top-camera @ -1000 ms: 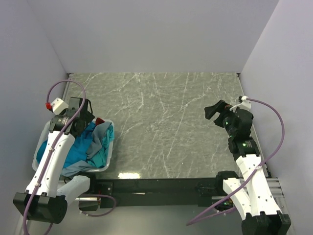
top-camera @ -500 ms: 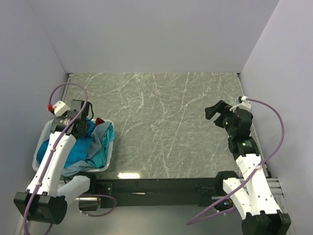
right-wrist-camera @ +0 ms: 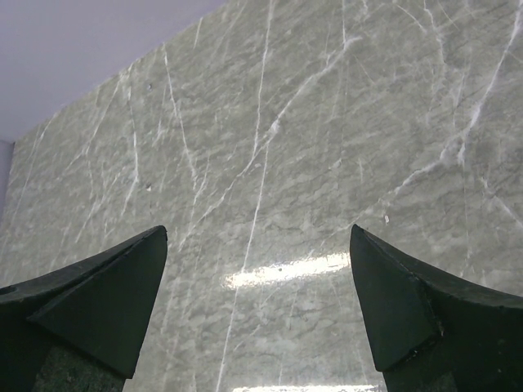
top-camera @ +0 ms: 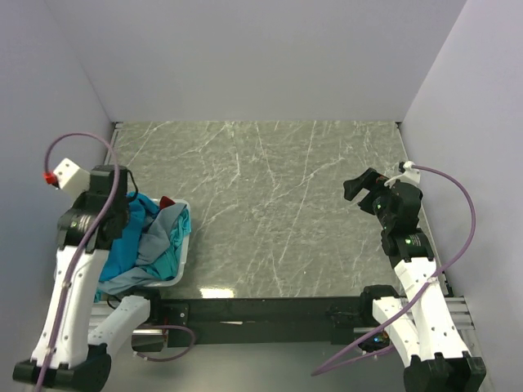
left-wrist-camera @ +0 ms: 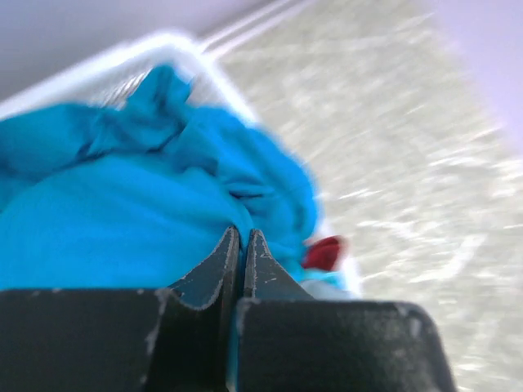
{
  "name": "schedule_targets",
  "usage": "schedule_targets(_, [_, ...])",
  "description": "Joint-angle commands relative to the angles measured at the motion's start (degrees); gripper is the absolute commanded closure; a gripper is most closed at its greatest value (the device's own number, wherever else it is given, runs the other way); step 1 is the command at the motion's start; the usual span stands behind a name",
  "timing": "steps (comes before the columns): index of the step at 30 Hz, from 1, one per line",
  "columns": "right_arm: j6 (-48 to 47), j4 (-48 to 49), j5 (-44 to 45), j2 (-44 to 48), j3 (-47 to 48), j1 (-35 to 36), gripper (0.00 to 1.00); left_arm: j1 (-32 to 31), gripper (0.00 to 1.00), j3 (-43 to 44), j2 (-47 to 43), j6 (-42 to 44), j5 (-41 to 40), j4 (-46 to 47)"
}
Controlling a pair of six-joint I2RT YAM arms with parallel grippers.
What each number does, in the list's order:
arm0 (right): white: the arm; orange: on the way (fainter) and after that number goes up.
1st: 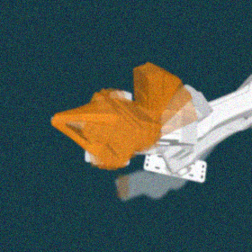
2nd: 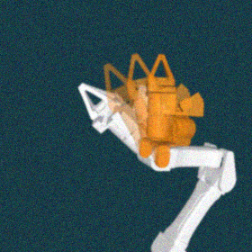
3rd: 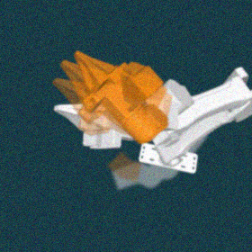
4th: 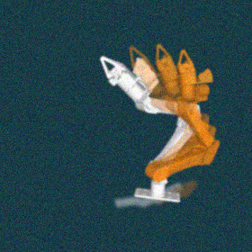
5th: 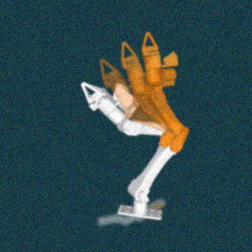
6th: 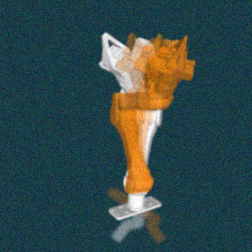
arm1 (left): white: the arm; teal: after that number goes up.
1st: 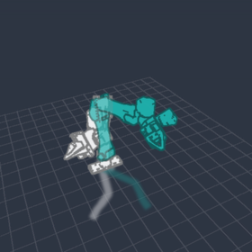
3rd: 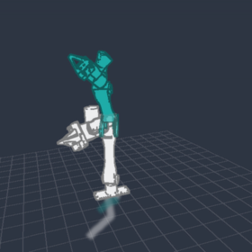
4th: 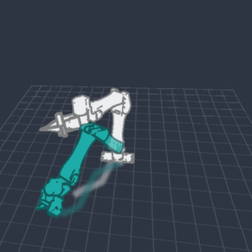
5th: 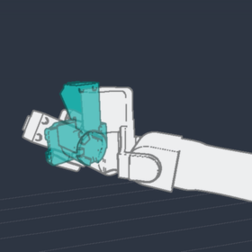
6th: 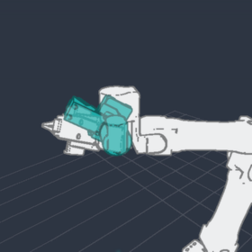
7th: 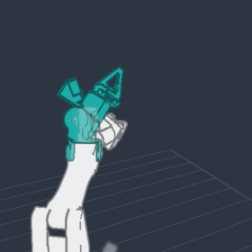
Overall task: Fold and stack the t-shirts
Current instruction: Grab the tshirt from the pile
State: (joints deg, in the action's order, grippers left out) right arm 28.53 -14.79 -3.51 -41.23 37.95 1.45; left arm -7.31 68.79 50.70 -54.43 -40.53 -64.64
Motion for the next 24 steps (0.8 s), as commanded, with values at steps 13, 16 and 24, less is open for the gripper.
schedule_targets(13, [-0.58,4.50,-5.10,-1.83,0.89,-0.22,0.03,1.77,0.99,22.68,-3.08,12.41,14.52,34.05])
schedule_targets(16, [-1.11,3.80,-6.24,-2.27,1.42,-0.14,0.04,1.86,0.99,29.89,2.99,15.65,21.14,37.73])
schedule_targets(24, [-1.55,1.78,-2.74,-1.04,2.39,-0.14,0.04,1.77,0.99,47.12,21.34,14.02,44.02,49.78])
